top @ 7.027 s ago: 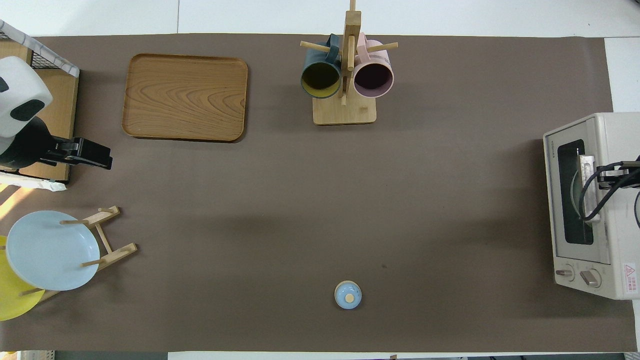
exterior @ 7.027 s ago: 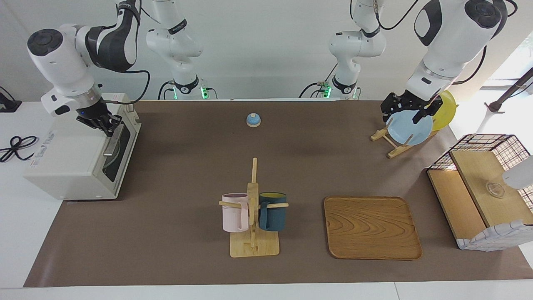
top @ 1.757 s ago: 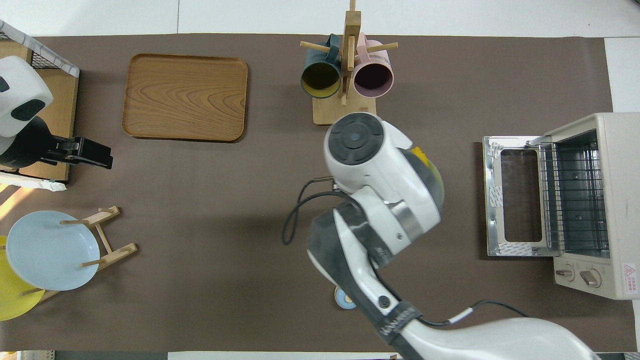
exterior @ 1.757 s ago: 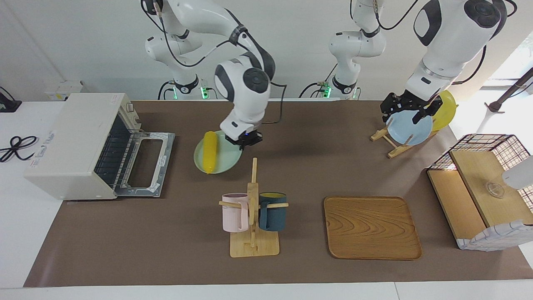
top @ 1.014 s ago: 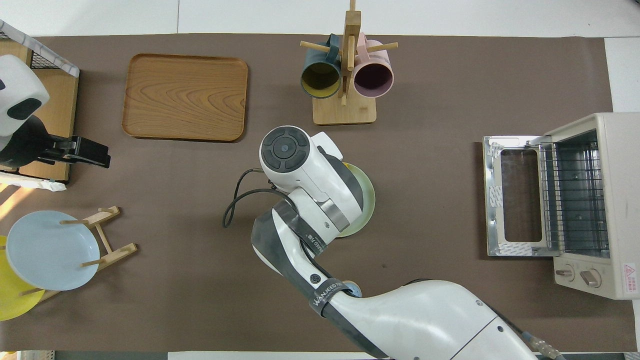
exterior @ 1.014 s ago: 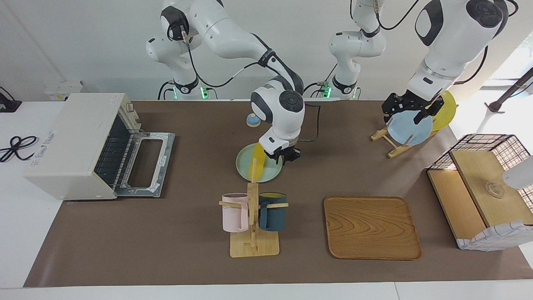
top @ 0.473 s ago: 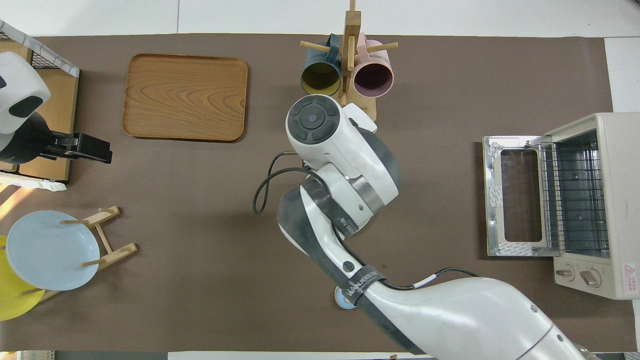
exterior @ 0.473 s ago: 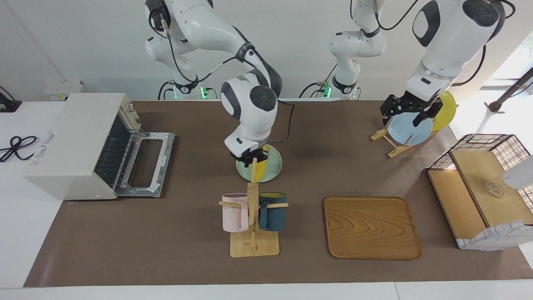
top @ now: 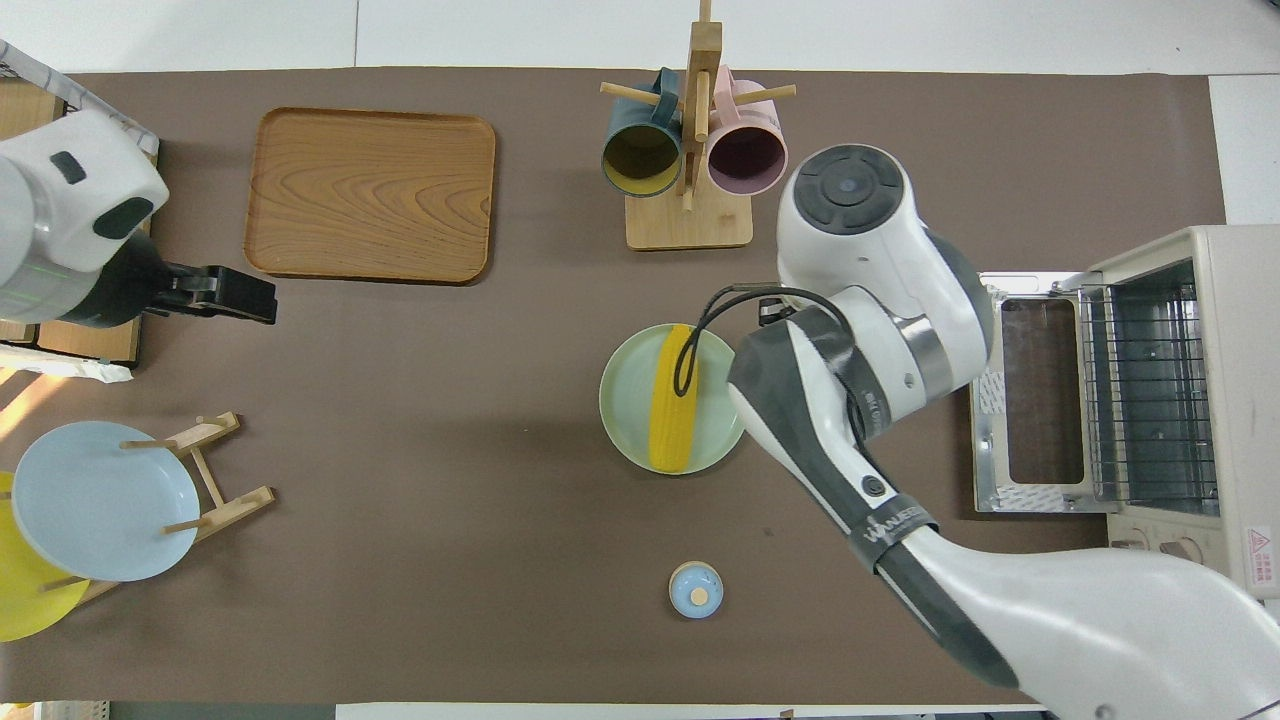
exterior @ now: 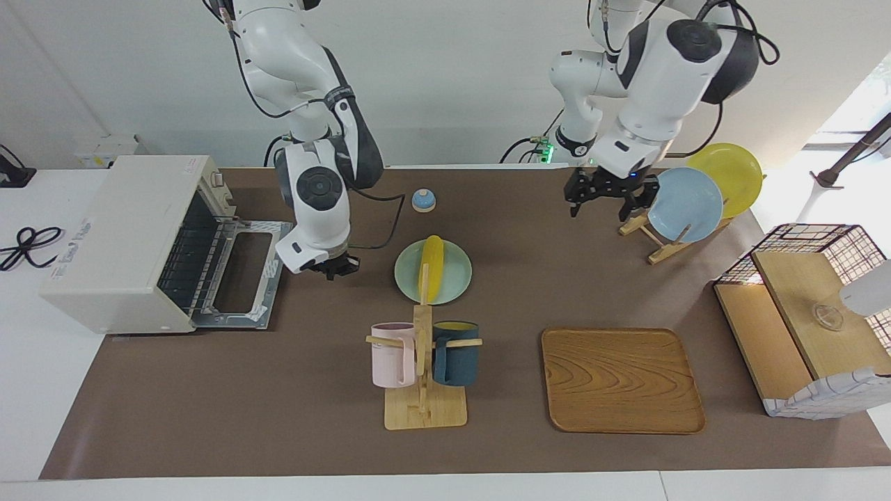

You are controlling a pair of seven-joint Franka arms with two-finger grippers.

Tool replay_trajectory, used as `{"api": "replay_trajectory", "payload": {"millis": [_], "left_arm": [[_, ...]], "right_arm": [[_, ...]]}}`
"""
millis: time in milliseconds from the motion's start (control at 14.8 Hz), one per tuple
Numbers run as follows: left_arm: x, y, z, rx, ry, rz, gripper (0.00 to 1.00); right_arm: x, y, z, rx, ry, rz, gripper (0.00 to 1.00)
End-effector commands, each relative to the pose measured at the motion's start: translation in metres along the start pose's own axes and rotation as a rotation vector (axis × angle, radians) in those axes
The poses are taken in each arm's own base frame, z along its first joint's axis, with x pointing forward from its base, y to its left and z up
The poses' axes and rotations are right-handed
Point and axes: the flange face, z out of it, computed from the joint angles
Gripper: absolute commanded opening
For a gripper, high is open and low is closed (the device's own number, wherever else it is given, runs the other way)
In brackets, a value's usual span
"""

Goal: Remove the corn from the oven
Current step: 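Grasp the yellow corn with the left gripper while the right gripper withdraws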

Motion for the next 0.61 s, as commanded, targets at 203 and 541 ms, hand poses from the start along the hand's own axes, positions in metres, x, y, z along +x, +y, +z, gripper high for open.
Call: {"api": "replay_trajectory", "payload": {"millis": [203, 541], "left_arm": [[-0.006, 0.114, 0.085, -0.032, 0.024, 0.015, 1.00], [-0.013, 0.179, 0.160, -0.069, 0.030, 0.063, 1.00]], "right_arm": [[-0.010, 0.072, 0.030, -0.031, 0.002, -0.005, 0.00], [-0.005, 0.087, 0.026, -0.098, 0.019, -0.085, 0.00]]}}
